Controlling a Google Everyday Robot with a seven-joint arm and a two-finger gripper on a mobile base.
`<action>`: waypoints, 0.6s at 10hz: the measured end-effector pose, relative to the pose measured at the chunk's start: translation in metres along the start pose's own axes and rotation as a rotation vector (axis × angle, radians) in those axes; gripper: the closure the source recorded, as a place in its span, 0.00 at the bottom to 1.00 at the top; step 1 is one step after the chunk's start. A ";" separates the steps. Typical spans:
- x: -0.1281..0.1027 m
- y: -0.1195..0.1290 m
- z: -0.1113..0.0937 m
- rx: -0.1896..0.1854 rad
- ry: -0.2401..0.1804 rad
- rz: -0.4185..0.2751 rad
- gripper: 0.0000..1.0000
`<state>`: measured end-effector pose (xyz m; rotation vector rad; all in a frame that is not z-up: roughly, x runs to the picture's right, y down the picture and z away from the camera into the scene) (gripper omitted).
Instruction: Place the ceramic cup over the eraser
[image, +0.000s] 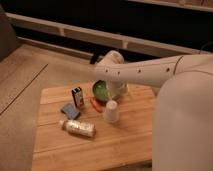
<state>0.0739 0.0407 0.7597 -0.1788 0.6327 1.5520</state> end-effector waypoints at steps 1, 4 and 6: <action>0.003 0.005 -0.004 -0.001 -0.004 -0.006 0.35; 0.017 0.018 0.008 -0.043 0.030 0.006 0.35; 0.023 0.026 0.024 -0.081 0.057 0.010 0.35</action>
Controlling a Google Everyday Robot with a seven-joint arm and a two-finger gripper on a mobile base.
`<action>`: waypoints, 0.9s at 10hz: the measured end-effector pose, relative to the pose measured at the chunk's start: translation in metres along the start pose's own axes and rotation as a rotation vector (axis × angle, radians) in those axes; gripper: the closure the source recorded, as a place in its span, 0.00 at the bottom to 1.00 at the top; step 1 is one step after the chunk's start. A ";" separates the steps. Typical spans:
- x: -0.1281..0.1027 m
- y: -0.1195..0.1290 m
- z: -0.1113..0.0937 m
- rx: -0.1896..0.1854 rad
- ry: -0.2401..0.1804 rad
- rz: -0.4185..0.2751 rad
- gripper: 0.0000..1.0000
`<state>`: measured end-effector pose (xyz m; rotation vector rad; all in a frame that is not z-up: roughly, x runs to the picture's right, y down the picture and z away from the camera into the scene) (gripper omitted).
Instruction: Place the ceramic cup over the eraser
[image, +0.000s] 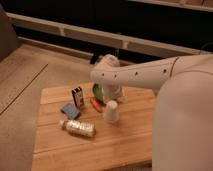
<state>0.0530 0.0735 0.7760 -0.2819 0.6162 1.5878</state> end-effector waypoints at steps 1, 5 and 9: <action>-0.001 0.004 0.007 -0.022 0.006 -0.006 0.35; -0.001 0.018 0.032 -0.094 0.034 -0.036 0.35; 0.004 0.008 0.058 -0.126 0.081 -0.001 0.48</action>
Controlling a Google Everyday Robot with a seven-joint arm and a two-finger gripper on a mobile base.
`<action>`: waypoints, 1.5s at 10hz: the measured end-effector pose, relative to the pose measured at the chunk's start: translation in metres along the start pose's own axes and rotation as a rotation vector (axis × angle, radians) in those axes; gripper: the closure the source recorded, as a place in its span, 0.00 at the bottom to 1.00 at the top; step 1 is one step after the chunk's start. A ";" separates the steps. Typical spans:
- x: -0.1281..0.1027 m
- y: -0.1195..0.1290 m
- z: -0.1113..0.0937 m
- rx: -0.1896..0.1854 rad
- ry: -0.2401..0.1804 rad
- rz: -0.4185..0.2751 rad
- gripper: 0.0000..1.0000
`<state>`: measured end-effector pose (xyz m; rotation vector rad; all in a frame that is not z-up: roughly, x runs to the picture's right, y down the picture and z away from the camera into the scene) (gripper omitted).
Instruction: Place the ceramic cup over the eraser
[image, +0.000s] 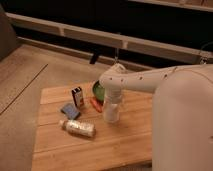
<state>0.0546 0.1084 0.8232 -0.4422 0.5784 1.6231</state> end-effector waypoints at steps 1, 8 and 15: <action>-0.001 -0.007 0.001 0.007 0.001 0.008 0.57; -0.001 -0.008 -0.052 0.018 -0.008 0.033 1.00; -0.058 0.004 -0.252 0.199 -0.253 -0.032 1.00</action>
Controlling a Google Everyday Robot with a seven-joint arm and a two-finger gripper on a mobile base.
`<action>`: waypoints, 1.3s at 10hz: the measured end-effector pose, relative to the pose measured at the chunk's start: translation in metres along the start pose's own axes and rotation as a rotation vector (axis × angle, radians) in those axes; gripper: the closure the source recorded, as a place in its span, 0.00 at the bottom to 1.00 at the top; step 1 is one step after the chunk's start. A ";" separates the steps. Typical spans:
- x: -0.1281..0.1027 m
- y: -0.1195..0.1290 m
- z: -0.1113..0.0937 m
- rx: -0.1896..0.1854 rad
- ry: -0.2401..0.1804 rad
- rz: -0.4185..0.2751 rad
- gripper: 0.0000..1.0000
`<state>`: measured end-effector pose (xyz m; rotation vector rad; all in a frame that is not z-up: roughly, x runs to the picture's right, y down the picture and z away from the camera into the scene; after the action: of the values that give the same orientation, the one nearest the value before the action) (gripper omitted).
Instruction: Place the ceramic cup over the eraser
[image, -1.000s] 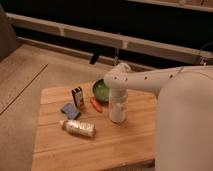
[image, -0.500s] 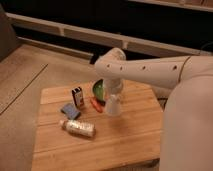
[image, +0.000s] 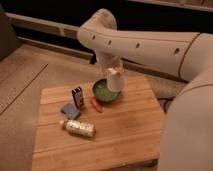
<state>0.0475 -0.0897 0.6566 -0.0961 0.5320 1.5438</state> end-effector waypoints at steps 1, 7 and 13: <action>-0.003 -0.002 -0.002 0.003 -0.003 0.001 1.00; -0.014 0.008 0.013 0.000 0.011 -0.033 1.00; -0.026 0.152 -0.010 -0.154 -0.085 -0.339 1.00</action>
<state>-0.0996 -0.1103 0.6980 -0.2264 0.3106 1.2492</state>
